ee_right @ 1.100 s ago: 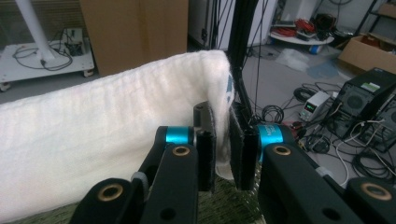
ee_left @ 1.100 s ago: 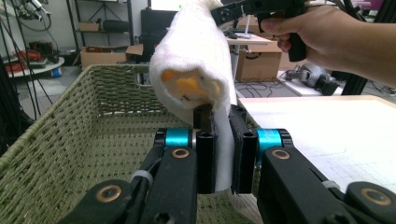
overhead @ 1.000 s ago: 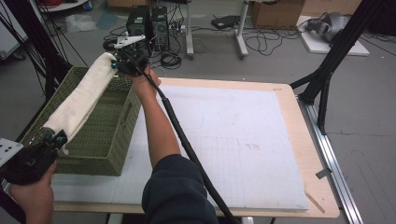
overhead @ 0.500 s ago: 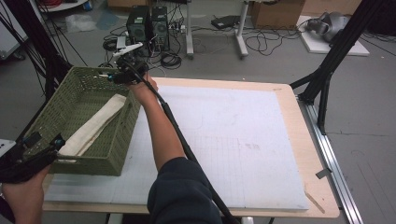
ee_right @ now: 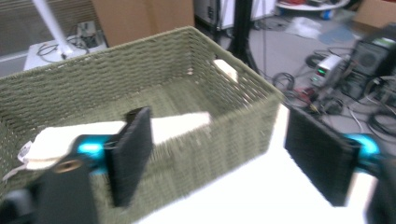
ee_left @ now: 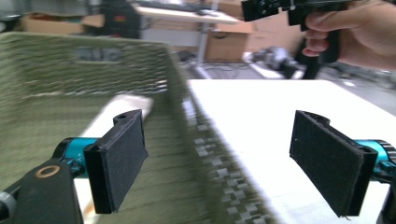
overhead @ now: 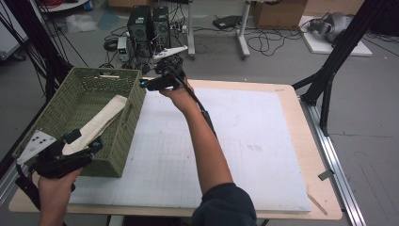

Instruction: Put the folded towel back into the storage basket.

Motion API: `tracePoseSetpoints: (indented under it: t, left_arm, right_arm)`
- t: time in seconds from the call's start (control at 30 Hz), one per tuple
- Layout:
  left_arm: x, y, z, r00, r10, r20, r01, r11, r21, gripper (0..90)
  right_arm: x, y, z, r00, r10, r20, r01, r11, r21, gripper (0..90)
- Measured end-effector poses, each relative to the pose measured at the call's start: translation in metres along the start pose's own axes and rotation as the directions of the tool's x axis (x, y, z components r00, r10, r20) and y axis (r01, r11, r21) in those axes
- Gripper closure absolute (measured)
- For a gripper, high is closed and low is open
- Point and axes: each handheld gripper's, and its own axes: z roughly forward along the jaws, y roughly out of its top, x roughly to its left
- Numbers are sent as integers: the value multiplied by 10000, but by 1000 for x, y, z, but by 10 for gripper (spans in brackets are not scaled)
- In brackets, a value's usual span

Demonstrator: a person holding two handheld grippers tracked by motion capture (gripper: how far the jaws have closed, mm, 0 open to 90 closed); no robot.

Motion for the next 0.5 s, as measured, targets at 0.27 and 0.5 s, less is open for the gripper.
tracePoseSetpoints:
  t: [0.27, 0.5]
  left_arm:
    - [-20, 0, 12, 9926, 314, 1170, -320, 9995, 34, 191]
    - [-37, -4, 28, 9790, 293, 2015, -335, 9993, 177, 190]
  right_arm:
    - [-16, -26, -65, 9973, 228, 700, -213, 9995, -220, 190]
    - [-26, -53, -123, 9917, 217, 1268, -171, 9992, -370, 180]
